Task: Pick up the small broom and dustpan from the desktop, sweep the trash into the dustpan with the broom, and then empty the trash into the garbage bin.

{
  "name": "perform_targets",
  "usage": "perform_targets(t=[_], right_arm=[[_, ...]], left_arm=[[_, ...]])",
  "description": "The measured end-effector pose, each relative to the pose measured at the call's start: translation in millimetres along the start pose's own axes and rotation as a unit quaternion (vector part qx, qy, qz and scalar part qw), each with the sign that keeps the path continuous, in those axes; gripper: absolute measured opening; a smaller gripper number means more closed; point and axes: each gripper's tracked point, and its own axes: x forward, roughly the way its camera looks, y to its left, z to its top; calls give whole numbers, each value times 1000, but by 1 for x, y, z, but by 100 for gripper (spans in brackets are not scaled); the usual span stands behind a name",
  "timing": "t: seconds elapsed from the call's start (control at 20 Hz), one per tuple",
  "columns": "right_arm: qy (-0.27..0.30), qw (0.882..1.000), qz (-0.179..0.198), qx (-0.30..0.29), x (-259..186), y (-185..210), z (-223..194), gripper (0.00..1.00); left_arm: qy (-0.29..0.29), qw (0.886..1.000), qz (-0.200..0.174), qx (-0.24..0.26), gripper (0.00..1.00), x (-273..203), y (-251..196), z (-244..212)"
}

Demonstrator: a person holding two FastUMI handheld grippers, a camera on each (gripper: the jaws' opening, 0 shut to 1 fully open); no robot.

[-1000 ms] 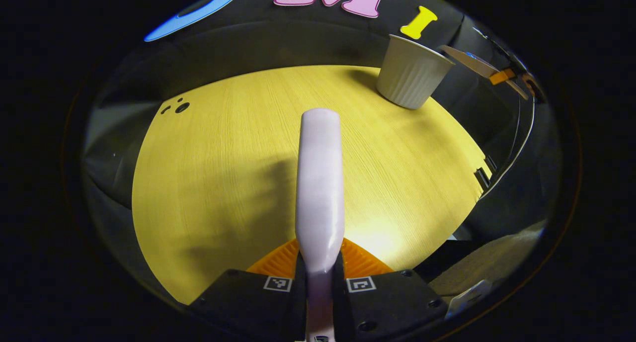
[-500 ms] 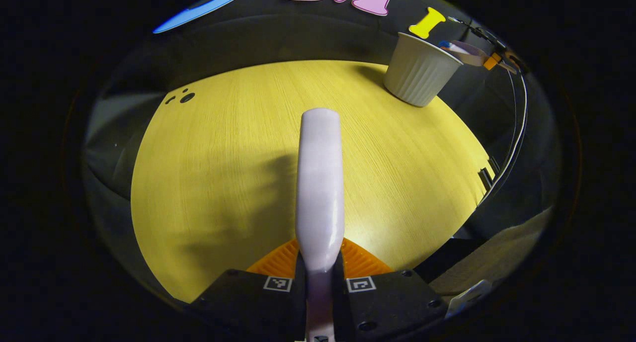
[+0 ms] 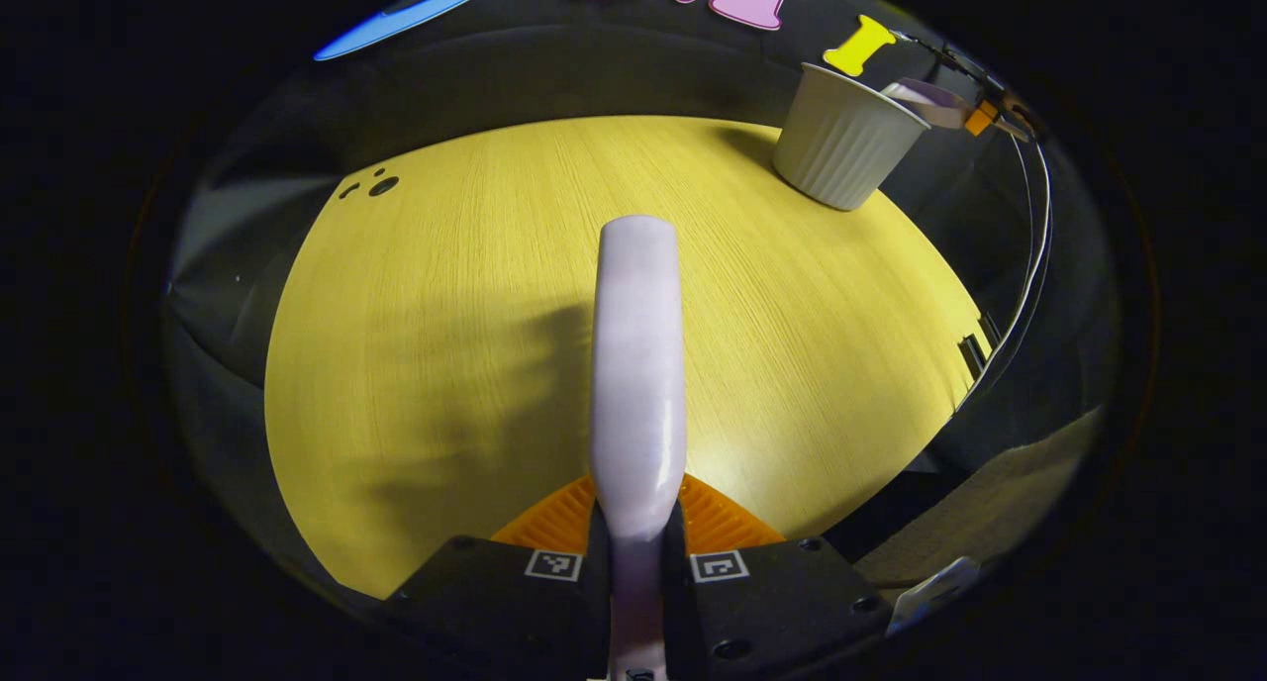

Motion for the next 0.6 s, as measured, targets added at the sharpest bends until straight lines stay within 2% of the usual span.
perform_targets(t=[0.3,0.45,0.5,0.55,0.6], right_arm=[[-89,993,51,60,-19,24,4,35],[-125,987,76,68,-35,43,-2,35],[-134,985,86,67,-41,54,-5,39],[-143,983,96,65,-46,65,-9,35],[-150,981,105,61,-50,77,-13,39]], left_arm=[[1,1000,4,6,25,-2,-1,1],[3,1000,7,11,25,-3,-2,3],[4,1000,8,13,25,-3,-3,3],[3,1000,9,15,25,-4,-4,4],[4,1000,9,15,25,-4,-5,5]])
